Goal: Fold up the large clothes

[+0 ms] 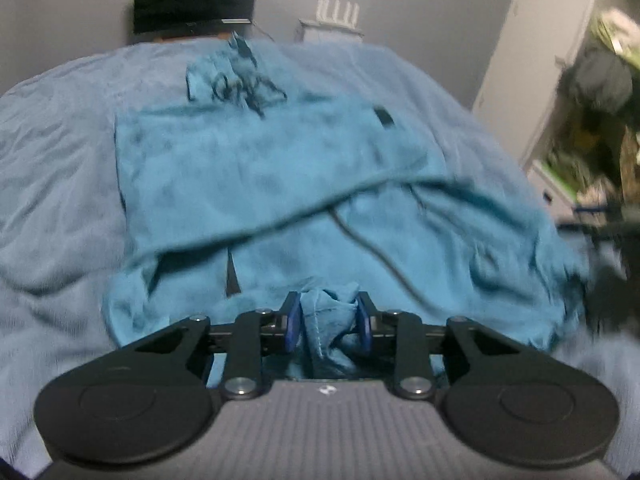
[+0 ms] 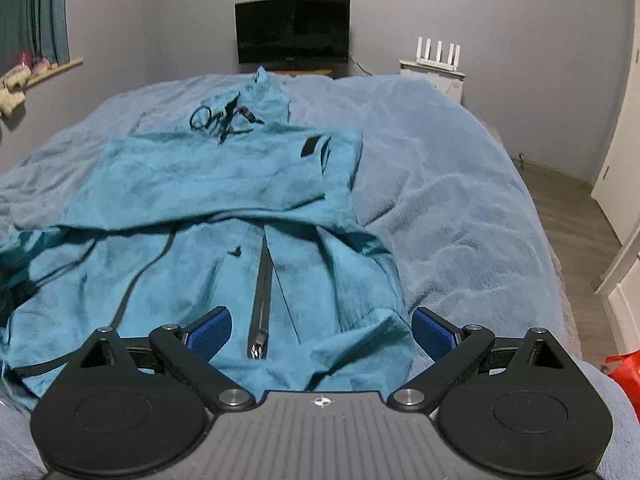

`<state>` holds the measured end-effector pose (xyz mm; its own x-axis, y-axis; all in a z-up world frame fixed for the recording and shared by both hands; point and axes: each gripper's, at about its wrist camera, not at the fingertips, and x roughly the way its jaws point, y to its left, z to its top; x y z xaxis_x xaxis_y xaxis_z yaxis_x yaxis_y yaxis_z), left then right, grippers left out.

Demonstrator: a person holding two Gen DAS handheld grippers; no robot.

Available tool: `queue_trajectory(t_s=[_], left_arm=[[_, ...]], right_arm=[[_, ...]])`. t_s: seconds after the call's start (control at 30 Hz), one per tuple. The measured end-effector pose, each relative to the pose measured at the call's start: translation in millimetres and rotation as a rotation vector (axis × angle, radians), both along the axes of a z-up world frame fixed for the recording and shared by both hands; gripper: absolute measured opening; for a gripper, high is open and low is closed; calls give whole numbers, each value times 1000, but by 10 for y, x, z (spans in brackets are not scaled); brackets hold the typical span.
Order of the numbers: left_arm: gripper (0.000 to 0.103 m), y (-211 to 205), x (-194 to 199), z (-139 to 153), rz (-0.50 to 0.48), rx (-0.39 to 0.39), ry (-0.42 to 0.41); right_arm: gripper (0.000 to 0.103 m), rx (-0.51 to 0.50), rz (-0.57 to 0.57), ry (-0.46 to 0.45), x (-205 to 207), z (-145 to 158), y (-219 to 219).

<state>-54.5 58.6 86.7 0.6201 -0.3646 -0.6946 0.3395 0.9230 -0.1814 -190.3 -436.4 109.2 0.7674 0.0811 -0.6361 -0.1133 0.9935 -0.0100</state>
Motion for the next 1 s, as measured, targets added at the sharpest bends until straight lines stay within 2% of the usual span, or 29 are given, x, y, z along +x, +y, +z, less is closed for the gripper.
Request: queue_trajectory(t_s=[0.2, 0.3, 0.33, 0.4, 0.47, 0.5, 0.57, 0.67, 0.8, 0.9, 0.93, 0.97, 1.0], left_arm=[[25, 41, 658, 165, 70, -7, -34], [20, 97, 991, 257, 113, -23, -53], [18, 103, 1100, 275, 127, -17, -61], [2, 112, 1302, 298, 147, 10, -75], [0, 155, 1464, 311, 180, 35, -87], [0, 183, 1510, 291, 179, 15, -75], [0, 213, 1594, 227, 166, 1, -50], [0, 207, 1529, 108, 93, -63, -17], [0, 47, 1238, -36, -15, -50, 11], [0, -85, 886, -97, -124, -50, 34], [8, -107, 783, -105, -162, -54, 43], [28, -127, 673, -113, -209, -65, 58], [37, -133, 550, -120, -251, -78, 66]], right_arm=[[98, 35, 40, -39, -71, 189, -7], [98, 39, 66, -88, -114, 333, 38], [98, 45, 78, -108, -117, 395, 45], [98, 72, 102, -138, -122, 512, 60], [98, 131, 171, -157, -108, 616, 47], [99, 155, 206, -151, -95, 647, 42], [99, 172, 275, -108, -44, 658, 61], [99, 116, 407, -13, -5, 574, 169], [97, -6, 534, 85, -81, 428, 268], [89, -90, 619, 174, -222, 301, 302], [87, -107, 638, 199, -265, 265, 299], [86, -129, 654, 230, -307, 232, 293], [84, -146, 666, 253, -354, 196, 298]])
